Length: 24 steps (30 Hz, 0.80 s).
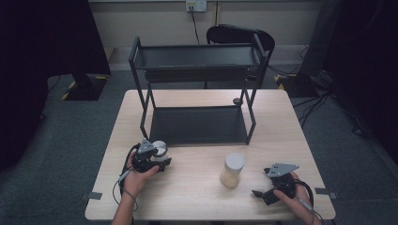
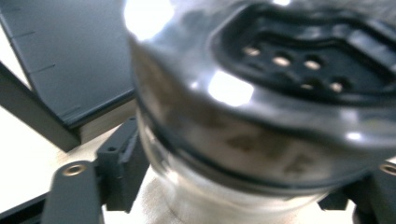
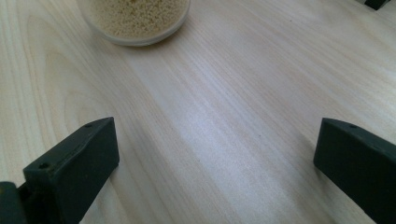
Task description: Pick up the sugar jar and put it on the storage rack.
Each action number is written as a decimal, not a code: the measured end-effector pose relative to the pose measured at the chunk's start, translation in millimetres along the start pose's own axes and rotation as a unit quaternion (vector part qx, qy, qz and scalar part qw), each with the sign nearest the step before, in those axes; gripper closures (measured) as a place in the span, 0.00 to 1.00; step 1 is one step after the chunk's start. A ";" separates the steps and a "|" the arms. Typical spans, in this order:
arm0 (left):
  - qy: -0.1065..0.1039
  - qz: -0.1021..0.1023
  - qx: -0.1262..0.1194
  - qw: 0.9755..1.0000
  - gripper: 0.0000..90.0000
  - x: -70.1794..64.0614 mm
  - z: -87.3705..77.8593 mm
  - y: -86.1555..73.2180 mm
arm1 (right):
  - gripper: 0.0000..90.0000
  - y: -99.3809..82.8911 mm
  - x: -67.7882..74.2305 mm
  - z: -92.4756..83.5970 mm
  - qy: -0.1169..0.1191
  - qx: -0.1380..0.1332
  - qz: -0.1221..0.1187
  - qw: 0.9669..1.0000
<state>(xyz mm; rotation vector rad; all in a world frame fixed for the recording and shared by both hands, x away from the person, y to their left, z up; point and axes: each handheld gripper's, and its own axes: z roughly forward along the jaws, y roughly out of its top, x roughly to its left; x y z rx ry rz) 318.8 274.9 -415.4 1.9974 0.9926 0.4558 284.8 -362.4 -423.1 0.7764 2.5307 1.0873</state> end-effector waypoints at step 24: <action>-0.007 0.007 0.008 1.000 0.34 1.6 -5.1 16.0 | 0.00 0.0 0.0 0.0 0.000 0.000 0.000 1.000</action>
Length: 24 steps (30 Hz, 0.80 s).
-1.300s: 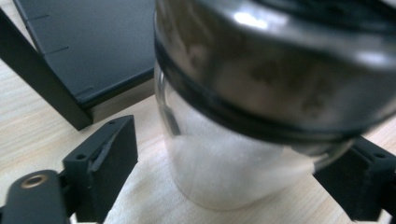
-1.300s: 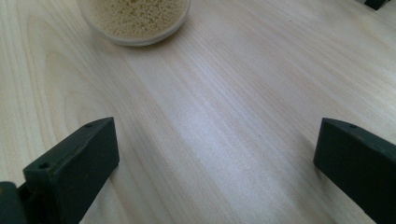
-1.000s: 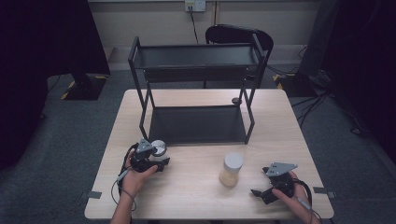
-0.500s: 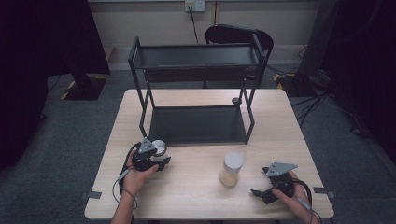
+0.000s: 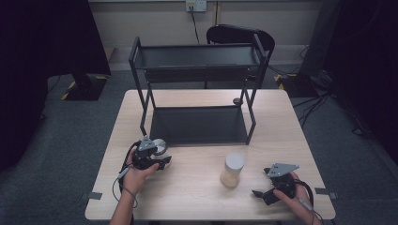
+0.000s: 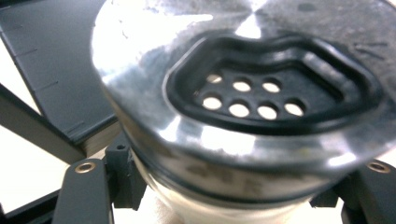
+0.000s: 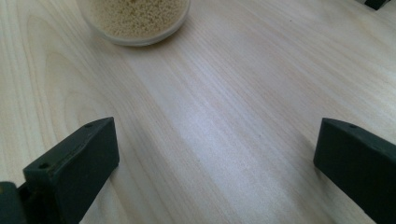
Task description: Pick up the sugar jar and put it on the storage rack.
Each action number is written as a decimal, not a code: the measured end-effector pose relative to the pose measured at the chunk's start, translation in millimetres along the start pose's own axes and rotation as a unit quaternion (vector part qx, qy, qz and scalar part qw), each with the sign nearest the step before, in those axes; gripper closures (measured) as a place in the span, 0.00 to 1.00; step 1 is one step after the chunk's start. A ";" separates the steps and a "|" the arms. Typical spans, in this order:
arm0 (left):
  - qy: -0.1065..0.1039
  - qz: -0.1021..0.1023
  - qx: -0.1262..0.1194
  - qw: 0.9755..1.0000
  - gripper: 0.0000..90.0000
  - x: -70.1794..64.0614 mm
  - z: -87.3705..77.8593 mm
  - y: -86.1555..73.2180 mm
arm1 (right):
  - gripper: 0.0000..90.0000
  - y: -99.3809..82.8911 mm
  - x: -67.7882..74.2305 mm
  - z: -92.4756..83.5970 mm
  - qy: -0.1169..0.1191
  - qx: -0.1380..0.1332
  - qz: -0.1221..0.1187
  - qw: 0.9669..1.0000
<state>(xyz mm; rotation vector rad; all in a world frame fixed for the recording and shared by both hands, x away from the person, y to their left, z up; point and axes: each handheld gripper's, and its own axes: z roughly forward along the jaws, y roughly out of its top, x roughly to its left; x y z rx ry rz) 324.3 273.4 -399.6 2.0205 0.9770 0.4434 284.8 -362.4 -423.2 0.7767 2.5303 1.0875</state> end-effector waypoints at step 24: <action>-0.034 0.010 -0.003 0.999 0.34 2.5 0.6 45.3 | 0.00 0.0 -0.1 0.0 0.000 0.000 0.000 1.000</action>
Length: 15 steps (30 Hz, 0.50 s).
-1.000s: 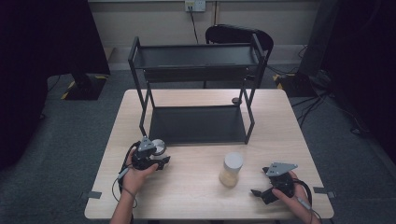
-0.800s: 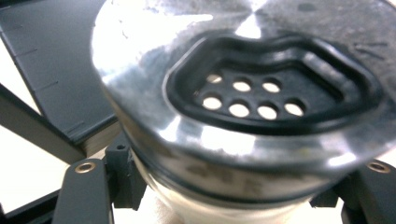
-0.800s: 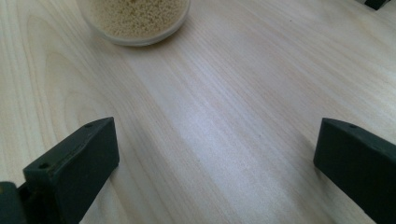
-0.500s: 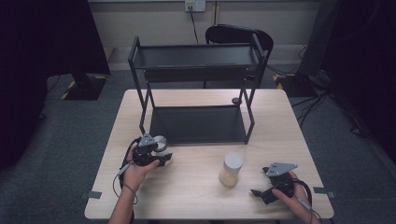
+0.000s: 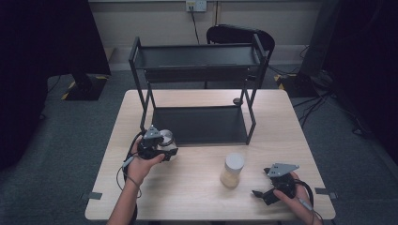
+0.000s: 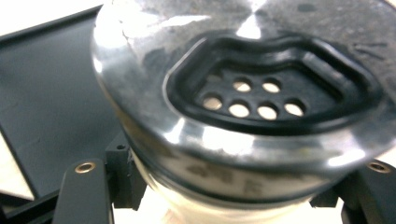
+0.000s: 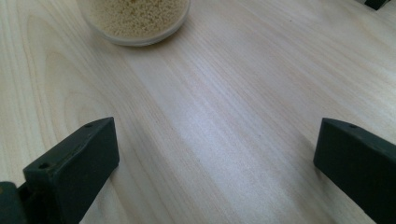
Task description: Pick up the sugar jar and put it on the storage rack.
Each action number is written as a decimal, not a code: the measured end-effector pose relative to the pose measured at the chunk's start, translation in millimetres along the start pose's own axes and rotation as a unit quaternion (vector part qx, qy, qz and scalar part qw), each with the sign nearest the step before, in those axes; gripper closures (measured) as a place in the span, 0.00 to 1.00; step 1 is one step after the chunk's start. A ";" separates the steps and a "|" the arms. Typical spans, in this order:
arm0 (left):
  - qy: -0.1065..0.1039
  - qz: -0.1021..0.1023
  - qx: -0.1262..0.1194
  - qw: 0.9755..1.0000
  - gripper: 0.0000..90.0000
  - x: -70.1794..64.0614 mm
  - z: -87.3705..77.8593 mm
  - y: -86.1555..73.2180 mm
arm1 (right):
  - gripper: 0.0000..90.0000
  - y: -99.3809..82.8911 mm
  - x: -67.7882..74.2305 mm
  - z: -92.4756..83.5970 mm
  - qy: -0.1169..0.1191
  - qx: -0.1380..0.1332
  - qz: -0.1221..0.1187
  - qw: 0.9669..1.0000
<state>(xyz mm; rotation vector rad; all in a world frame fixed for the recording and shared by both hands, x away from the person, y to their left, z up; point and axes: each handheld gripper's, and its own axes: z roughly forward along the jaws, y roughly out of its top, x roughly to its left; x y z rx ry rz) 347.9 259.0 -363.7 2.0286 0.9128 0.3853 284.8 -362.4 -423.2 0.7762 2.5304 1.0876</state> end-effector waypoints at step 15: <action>-0.014 0.007 0.001 1.000 0.34 -0.3 -1.3 34.2 | 0.00 -0.1 -0.1 0.0 0.000 0.000 0.000 1.000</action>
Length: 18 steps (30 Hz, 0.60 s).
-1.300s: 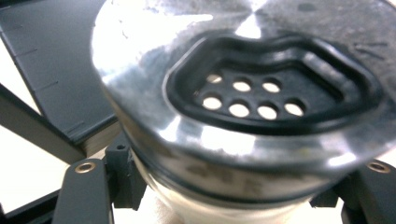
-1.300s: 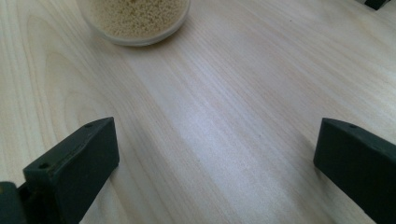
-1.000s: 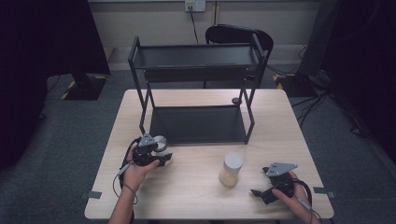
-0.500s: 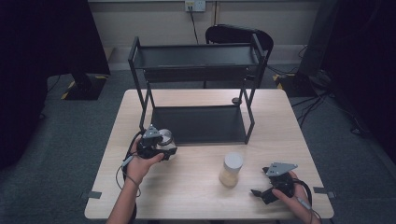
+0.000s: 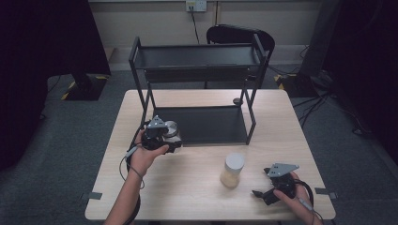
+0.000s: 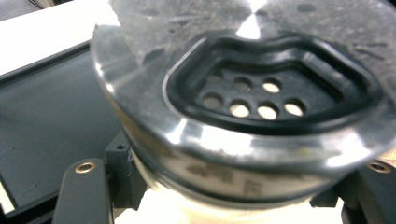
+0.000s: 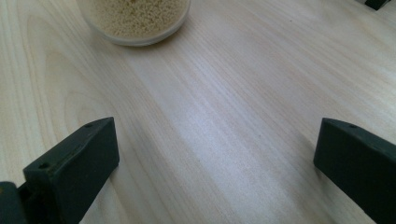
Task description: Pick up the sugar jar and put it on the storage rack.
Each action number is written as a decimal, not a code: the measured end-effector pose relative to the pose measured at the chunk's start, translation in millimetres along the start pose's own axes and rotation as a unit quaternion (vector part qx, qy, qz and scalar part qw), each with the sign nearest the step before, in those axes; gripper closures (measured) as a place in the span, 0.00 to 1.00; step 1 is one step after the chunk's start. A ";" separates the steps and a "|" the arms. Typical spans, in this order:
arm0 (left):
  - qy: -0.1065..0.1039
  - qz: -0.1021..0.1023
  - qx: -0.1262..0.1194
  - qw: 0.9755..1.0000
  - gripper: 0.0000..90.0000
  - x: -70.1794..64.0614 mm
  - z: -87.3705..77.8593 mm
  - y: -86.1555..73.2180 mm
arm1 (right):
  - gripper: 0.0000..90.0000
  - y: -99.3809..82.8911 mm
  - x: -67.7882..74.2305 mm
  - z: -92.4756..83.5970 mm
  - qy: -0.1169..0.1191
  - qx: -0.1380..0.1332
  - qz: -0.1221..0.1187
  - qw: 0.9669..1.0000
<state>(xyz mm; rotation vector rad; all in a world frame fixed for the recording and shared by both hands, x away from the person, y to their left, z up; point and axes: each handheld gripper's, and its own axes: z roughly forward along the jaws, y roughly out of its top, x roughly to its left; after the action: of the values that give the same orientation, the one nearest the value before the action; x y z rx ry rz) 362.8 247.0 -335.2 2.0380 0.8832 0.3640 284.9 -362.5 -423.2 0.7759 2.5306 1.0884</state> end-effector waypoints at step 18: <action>0.000 0.009 -0.004 1.000 0.34 3.7 -7.2 29.7 | 0.00 0.1 -0.6 0.1 0.001 0.000 -0.001 1.000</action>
<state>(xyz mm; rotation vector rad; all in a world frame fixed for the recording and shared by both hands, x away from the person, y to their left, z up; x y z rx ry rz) 374.9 242.7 -307.3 2.0398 0.8627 0.3760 285.5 -362.7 -423.2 0.7725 2.5327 1.0890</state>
